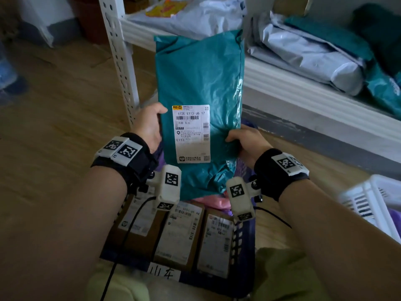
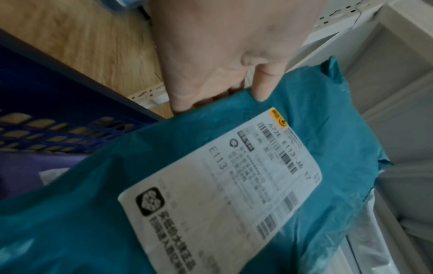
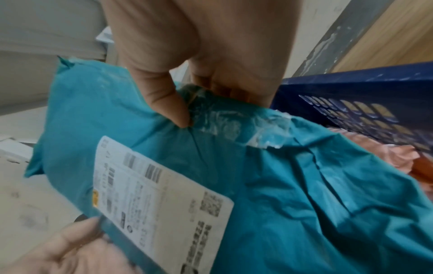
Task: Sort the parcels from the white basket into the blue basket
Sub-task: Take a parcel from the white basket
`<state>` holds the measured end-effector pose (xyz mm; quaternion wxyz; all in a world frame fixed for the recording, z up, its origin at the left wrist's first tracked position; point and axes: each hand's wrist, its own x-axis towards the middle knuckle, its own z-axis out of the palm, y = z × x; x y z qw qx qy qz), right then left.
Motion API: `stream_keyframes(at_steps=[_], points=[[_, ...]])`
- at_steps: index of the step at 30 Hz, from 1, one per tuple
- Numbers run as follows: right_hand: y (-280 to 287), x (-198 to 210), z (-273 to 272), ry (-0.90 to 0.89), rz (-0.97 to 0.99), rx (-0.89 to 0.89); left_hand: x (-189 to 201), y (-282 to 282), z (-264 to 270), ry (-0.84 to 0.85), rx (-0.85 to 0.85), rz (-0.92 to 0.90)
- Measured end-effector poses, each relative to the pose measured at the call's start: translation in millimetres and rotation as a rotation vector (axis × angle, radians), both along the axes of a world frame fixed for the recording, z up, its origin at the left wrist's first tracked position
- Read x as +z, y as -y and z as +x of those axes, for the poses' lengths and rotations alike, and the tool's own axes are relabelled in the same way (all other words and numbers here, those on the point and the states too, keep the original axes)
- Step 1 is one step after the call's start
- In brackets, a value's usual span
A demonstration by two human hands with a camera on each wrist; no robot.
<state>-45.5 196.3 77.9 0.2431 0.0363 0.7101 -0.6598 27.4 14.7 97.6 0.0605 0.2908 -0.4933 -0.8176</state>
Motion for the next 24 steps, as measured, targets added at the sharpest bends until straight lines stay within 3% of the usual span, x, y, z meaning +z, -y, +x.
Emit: stream_keyframes(at_steps=[4, 10, 19, 24], points=[[-5, -1, -9, 0.047, -0.029, -0.034, -4, -3, -22, 0.000, 0.056, 0.049], [-40, 2, 11, 0.067, -0.033, -0.105, 1, -27, -33, -0.049, -0.085, 0.040], [-124, 71, 79, -0.113, 0.032, -0.356, 52, -115, 10, -0.173, -0.253, -0.035], [-185, 113, 114, -0.220, 0.045, -0.508, 99, -178, 24, -0.297, -0.399, -0.042]])
